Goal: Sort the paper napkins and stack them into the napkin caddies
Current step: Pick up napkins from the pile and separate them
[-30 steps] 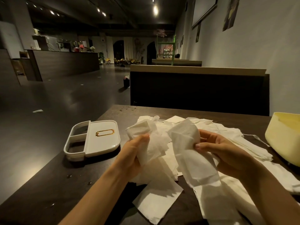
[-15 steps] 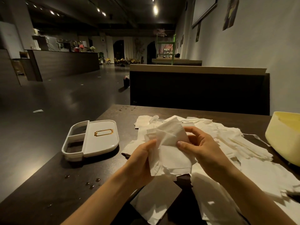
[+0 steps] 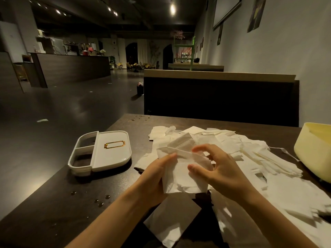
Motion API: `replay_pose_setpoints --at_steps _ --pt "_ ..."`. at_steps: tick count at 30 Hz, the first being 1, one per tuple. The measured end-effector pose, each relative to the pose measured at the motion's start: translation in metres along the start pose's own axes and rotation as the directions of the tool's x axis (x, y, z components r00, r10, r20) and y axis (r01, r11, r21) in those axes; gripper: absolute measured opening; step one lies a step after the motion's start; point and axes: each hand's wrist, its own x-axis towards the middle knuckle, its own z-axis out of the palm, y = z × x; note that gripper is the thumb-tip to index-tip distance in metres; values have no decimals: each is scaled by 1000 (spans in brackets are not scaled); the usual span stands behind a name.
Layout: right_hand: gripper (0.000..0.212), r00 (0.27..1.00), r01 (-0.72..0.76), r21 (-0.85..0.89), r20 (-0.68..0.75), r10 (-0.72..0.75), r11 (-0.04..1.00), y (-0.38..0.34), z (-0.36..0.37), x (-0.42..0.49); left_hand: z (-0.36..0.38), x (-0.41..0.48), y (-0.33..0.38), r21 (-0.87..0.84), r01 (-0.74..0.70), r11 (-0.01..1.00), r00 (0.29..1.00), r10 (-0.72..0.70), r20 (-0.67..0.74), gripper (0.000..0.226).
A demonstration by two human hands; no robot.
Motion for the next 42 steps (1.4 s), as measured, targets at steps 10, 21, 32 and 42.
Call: replay_pose_setpoints --at_steps 10,21,32,42 --pt "49 964 161 -121 234 -129 980 2 -12 -2 -5 0 3 0 1 1000 999 -1 -54 34" --pt "17 989 88 -121 131 -72 989 4 -14 0 -1 -1 1 -35 82 996 996 -83 -28 36" --pt "51 954 165 -247 286 -91 955 1 -12 -7 -5 -2 1 -6 88 996 996 -88 0 42" --pt "13 989 125 -241 109 -101 962 3 -8 -3 0 -6 3 11 135 991 991 -135 -5 32"
